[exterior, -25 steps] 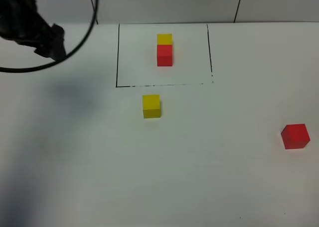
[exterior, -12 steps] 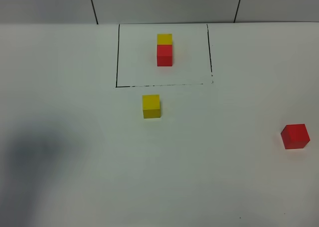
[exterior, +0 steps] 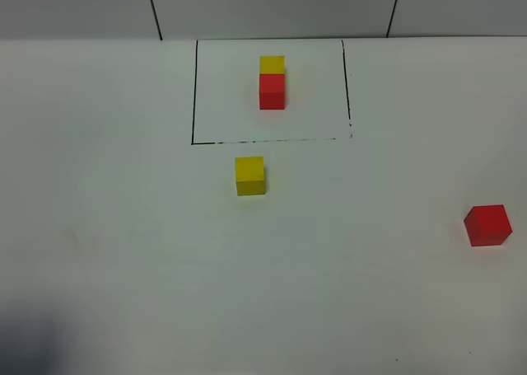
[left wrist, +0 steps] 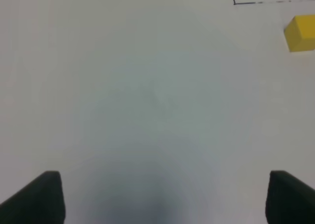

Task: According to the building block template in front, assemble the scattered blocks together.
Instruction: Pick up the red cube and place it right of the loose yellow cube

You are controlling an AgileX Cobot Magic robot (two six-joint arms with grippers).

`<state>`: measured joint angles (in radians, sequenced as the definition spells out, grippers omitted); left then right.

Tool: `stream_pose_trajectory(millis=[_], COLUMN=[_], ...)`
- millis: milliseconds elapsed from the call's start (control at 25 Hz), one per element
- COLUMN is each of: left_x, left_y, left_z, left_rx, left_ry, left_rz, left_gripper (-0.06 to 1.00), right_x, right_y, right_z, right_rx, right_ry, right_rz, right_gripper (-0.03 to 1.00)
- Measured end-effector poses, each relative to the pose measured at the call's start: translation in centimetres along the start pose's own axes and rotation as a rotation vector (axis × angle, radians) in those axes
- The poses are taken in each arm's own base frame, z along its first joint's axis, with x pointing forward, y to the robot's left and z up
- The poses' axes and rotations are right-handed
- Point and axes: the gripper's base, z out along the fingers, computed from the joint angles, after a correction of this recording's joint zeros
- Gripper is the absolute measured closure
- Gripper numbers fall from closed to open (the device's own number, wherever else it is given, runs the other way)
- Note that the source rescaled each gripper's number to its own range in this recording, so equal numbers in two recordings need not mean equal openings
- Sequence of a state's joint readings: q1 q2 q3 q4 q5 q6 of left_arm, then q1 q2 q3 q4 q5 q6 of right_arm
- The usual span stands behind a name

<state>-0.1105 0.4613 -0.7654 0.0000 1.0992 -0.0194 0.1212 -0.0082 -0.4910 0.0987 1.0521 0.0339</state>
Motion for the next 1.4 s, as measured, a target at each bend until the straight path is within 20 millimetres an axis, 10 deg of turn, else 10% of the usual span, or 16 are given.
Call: stream_pose_trajectory(millis=[600,1400], left_x=[8.1,8.7], left_y=[-0.5,-0.4], left_z=[-1.3,0.5], left_rx=[0.077,0.073], left_ry=[-0.249,-0.239], left_rz=[-0.004,-0.001], left_gripper=[0.21,0.22], right_x=[0.0,0.0], right_y=[0.0,0.0], right_z=[0.0,0.0], right_rx=[0.000,0.000], right_ry=[0.000,0.000], right_rz=[0.006,0.007], right_gripper=[0.21,0.21])
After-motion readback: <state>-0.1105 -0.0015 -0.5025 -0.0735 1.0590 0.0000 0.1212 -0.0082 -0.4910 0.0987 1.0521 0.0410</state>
